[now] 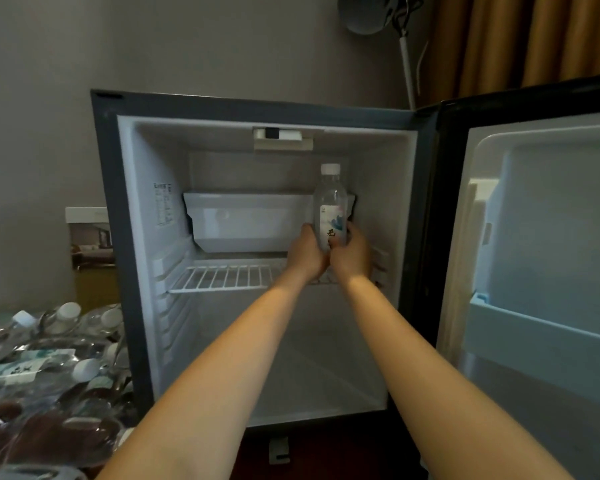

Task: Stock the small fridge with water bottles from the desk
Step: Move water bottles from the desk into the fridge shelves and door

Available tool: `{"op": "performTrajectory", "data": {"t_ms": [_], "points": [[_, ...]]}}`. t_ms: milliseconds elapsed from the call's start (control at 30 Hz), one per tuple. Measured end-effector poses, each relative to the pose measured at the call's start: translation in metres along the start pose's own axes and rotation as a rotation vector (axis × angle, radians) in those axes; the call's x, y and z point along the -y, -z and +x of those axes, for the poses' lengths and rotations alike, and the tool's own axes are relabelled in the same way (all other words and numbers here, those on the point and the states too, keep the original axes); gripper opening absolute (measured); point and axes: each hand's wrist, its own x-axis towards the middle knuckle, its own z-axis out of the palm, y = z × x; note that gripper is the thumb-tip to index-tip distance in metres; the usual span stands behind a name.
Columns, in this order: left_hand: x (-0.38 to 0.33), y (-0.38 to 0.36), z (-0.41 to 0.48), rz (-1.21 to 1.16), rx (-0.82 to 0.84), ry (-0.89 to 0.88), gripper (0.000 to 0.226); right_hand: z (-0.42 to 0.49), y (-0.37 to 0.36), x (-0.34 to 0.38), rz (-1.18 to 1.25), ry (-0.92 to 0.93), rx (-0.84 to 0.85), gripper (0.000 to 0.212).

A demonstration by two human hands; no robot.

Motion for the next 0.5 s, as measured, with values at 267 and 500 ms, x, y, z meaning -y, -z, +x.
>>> {"op": "performTrajectory", "data": {"t_ms": [267, 500], "points": [[0.004, -0.016, 0.023, 0.037, -0.004, 0.015, 0.060, 0.007, 0.003, -0.013, -0.029, -0.034, -0.085, 0.038], [0.006, -0.024, 0.039, 0.008, 0.031, 0.026, 0.058, 0.017, -0.001, -0.014, -0.063, -0.098, -0.117, 0.035]]}}
